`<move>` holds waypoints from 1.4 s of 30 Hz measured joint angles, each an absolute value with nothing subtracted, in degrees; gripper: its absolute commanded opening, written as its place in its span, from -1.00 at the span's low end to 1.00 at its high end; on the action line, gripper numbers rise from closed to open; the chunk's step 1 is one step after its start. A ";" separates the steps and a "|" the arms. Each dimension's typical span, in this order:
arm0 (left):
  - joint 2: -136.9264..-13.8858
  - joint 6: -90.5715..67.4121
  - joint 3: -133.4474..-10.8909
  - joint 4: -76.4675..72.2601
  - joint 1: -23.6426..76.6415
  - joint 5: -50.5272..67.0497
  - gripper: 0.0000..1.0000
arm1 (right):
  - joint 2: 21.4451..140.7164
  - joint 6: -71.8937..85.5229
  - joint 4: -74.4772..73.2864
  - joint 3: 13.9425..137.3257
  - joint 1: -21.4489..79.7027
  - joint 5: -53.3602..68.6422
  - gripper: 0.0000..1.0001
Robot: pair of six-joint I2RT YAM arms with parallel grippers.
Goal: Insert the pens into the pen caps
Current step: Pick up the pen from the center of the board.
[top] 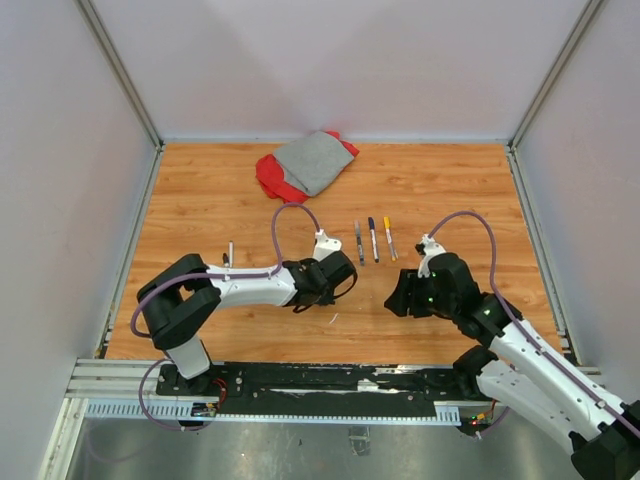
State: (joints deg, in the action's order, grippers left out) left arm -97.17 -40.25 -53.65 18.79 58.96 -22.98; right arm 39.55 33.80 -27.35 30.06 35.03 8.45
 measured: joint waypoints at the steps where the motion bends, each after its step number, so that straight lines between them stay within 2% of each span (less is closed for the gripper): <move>1: -96.68 -39.97 -52.93 17.98 58.94 -22.79 -0.99 | 39.94 33.82 -26.87 29.41 35.03 8.60 0.08; 10: -86.39 -37.43 -44.40 14.24 60.47 -19.38 -0.99 | 44.29 40.07 -13.87 25.52 35.44 10.33 0.11; 18: -70.89 -37.78 -36.23 3.90 63.86 -16.23 -0.99 | 47.27 48.40 3.66 23.55 42.94 5.43 0.14; 26: -67.31 -38.85 -32.69 -1.26 65.63 -14.57 -0.99 | 55.70 53.12 12.19 24.56 48.16 0.38 0.06; 29: -66.98 -38.96 -32.49 -2.17 65.87 -14.31 -0.99 | 60.03 54.63 13.52 25.34 48.73 0.16 -0.08; 34: -66.89 -39.00 -32.29 -3.07 65.89 -14.15 -0.99 | 64.62 56.71 16.97 25.58 48.73 0.54 -0.67; 36: -66.87 -39.00 -32.05 -3.07 65.93 -14.13 -0.91 | 65.78 57.65 18.48 25.85 49.06 1.15 -0.82; 38: -66.87 -39.03 -31.77 -3.07 66.00 -14.26 -0.73 | 66.13 58.48 19.92 26.17 49.34 1.76 -0.94; 39: -66.81 -39.00 -31.75 -3.07 66.00 -14.35 -0.31 | 66.22 58.63 20.34 26.41 49.54 1.91 -0.99; 42: -66.35 -39.07 -31.70 -3.31 66.11 -14.50 -0.06 | 66.15 58.65 20.58 26.41 49.65 2.00 -0.99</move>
